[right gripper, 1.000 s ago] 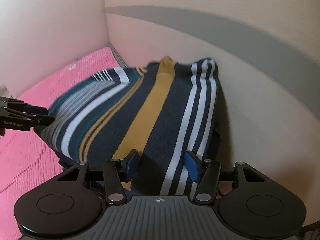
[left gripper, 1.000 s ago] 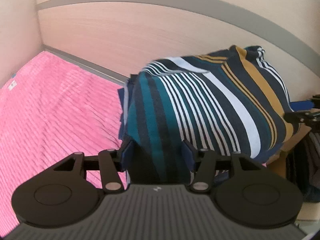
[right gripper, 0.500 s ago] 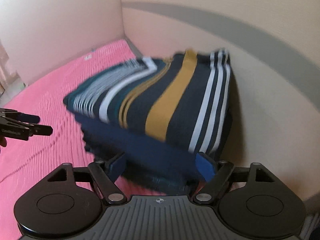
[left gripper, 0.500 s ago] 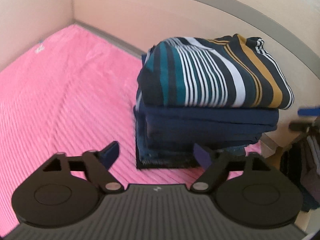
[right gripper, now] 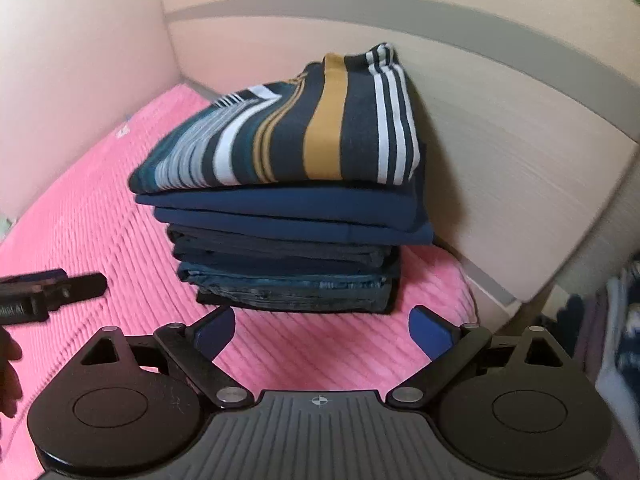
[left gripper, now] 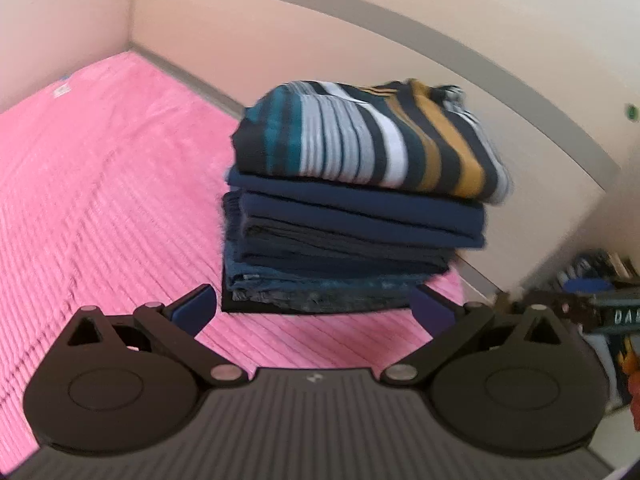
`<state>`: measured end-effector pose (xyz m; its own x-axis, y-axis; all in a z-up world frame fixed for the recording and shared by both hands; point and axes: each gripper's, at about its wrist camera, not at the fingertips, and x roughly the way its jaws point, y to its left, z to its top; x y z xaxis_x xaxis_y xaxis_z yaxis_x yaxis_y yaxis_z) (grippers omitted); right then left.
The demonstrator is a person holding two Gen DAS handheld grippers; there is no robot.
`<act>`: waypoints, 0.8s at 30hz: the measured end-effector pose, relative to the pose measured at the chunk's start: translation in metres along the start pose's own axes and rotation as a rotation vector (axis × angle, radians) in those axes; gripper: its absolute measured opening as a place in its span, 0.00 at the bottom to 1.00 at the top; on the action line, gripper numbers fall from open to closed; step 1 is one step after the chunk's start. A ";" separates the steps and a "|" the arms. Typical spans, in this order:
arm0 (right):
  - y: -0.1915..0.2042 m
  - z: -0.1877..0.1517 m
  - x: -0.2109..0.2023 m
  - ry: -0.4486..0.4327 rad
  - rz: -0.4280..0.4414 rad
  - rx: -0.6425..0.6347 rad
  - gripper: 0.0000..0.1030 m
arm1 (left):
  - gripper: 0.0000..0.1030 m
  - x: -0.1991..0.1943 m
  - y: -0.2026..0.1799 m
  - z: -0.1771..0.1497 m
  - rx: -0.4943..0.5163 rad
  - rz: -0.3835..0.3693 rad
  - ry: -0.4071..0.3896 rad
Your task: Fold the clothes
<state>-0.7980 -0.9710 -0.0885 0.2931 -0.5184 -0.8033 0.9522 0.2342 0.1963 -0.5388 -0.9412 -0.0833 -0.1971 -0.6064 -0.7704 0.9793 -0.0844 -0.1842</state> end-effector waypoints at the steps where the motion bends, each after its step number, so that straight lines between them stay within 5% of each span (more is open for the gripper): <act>1: 0.008 -0.005 -0.007 -0.013 -0.007 0.000 0.93 | 0.99 -0.006 0.001 -0.003 0.012 -0.012 0.002; 4: 0.022 -0.016 -0.040 -0.057 -0.038 -0.005 0.94 | 0.99 -0.027 0.004 -0.013 0.037 -0.039 -0.002; 15: 0.068 -0.077 -0.109 -0.126 -0.126 0.051 1.00 | 0.99 -0.087 0.004 -0.036 0.053 0.053 0.021; 24: 0.064 -0.061 -0.108 -0.118 -0.090 0.001 1.00 | 0.99 -0.099 -0.011 -0.033 0.028 0.108 0.005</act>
